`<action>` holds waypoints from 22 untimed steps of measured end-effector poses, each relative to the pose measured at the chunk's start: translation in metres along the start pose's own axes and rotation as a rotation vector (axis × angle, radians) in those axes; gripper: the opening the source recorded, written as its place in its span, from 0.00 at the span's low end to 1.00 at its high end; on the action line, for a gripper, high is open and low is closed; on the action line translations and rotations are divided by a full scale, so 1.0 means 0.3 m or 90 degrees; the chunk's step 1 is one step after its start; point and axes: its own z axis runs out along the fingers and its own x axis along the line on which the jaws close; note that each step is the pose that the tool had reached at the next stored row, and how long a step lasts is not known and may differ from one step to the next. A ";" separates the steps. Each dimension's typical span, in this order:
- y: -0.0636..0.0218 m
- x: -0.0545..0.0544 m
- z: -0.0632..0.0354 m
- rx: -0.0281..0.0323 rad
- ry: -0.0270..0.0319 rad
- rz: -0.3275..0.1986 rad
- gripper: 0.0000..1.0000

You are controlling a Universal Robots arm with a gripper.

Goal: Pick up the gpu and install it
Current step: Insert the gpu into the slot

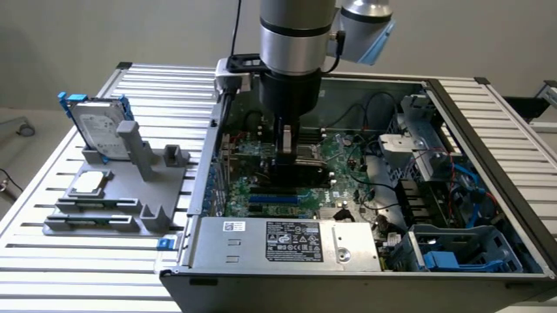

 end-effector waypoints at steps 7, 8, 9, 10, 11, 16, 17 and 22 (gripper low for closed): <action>0.006 0.000 0.020 0.0005 0.0001 0.000 0.26; 0.006 0.001 0.024 0.0005 0.0000 0.000 0.26; 0.007 0.001 0.029 0.0005 0.0001 0.000 0.26; 0.007 0.001 0.035 0.0005 0.0001 0.000 0.26; 0.007 0.002 0.040 0.0005 0.0001 0.000 0.26; 0.008 0.005 0.052 0.0005 0.0003 0.000 0.26; 0.009 0.004 0.058 0.0005 0.0003 0.000 0.26; 0.012 0.006 0.073 0.0005 0.0003 0.000 0.26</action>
